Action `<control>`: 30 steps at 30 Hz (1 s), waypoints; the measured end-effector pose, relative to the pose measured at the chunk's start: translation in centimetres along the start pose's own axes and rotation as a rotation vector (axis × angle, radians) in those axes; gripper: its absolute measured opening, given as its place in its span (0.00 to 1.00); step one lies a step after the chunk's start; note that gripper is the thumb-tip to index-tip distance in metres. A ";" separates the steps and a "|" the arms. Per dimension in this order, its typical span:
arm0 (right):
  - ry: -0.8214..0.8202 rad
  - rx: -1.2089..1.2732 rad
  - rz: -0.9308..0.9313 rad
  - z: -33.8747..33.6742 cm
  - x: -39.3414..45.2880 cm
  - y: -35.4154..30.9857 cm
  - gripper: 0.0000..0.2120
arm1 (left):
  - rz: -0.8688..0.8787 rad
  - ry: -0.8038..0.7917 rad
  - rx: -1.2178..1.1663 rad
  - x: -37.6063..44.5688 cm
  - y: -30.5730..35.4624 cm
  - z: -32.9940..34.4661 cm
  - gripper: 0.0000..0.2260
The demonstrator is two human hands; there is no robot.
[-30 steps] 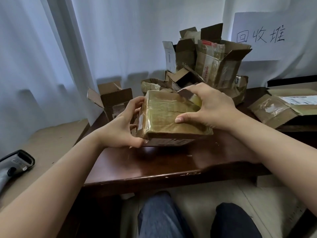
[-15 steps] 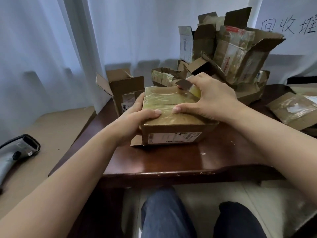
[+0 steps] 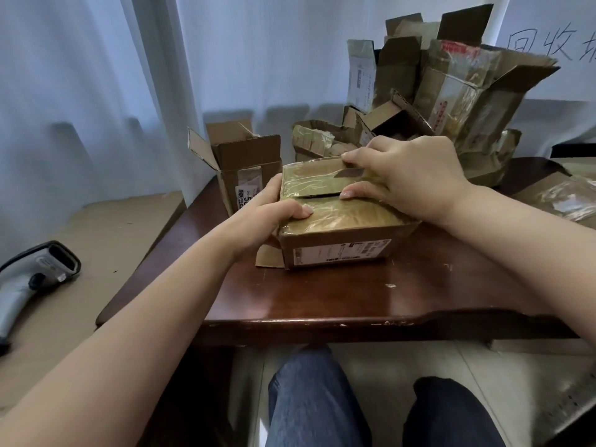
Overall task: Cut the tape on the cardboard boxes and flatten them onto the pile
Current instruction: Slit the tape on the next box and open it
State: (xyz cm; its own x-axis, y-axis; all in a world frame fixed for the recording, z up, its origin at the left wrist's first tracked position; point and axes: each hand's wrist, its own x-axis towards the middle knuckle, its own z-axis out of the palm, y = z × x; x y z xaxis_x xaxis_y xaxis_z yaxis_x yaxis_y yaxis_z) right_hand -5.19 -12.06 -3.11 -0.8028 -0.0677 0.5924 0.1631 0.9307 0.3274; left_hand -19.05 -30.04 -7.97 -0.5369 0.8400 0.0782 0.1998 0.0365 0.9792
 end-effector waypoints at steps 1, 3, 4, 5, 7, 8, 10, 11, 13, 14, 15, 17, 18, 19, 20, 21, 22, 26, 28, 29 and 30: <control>-0.018 -0.007 -0.054 -0.2 0.0 0.1 0.32 | -0.005 0.003 0.008 0.0 0.1 0.0 0.23; -0.042 -0.035 -0.155 -0.4 0.4 0.2 0.28 | -0.012 0.010 0.014 0.1 0.1 0.0 0.22; -0.070 -0.061 -0.185 -0.7 0.6 0.1 0.26 | -0.012 0.010 0.017 0.1 0.2 0.0 0.22; -0.076 -0.092 -0.214 -0.9 0.9 0.1 0.24 | -0.012 0.008 0.022 0.1 0.2 0.0 0.23; -0.160 -0.180 -0.224 -1.2 1.6 0.0 0.22 | -0.007 0.007 0.037 0.0 0.3 0.0 0.25; -0.192 -0.226 -0.211 -1.2 1.9 0.1 0.21 | 0.006 0.006 0.040 -0.1 0.3 0.0 0.26; -0.184 -0.232 -0.238 -2.0 2.5 0.1 0.17 | 0.064 0.015 0.048 -0.6 0.0 0.3 0.28; -0.170 -0.196 -0.239 -2.8 2.8 0.3 0.15 | 0.105 0.025 0.049 -0.8 -0.2 0.4 0.30; -0.204 -0.070 -0.182 -4.3 3.2 1.0 0.15 | 0.188 0.023 0.036 -1.6 -0.6 0.6 0.31; -0.236 0.015 -0.163 -5.1 3.3 1.3 0.17 | 0.227 0.006 0.049 -2.0 -0.8 0.7 0.31; -0.268 0.114 -0.146 -5.8 3.3 1.5 0.18 | 0.258 -0.012 0.099 -2.3 -1.2 0.7 0.31; -0.341 0.274 -0.128 -6.3 2.6 1.3 0.20 | 0.315 -0.044 0.244 -2.7 -2.1 0.7 0.32; -0.362 0.308 -0.121 -6.0 2.0 1.0 0.19 | 0.330 -0.051 0.294 -2.9 -2.4 0.8 0.32; -0.374 0.311 -0.112 -5.7 1.3 0.5 0.19 | 0.352 -0.032 0.326 -3.0 -2.5 0.9 0.31; -0.380 0.296 -0.106 -5.3 0.7 0.1 0.18 | 0.399 0.016 0.359 -3.1 -2.4 1.1 0.30; -0.370 0.282 -0.094 -5.0 0.2 -0.2 0.17 | 0.466 0.086 0.396 -3.0 -2.2 1.2 0.28; -0.339 0.280 -0.069 -4.7 -0.2 -0.5 0.17 | 0.535 0.157 0.436 -3.0 -2.0 1.4 0.24; 0.061 0.304 0.010 -3.5 -2.5 -1.3 0.20 | 0.591 0.205 0.493 -2.7 -0.3 2.2 0.06; 0.279 0.365 -0.030 -3.2 -3.9 -1.9 0.17 | 0.551 0.167 0.445 -2.6 0.0 2.4 0.01; 0.307 0.394 -0.068 -3.0 -4.6 -2.3 0.13 | 0.541 0.156 0.419 -2.5 0.2 2.5 0.02; 0.285 0.425 -0.122 -2.5 -5.3 -2.6 0.10 | 0.531 0.139 0.398 -2.5 0.4 2.5 0.03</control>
State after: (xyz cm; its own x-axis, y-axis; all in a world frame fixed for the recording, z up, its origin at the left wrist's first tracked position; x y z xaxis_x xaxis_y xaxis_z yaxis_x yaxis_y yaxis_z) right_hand 0.10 -15.05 -5.30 -0.6039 -0.2248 0.7647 -0.2162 0.9696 0.1143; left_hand -15.59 -30.72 -8.28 -0.3774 0.7225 0.5793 0.7380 -0.1432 0.6594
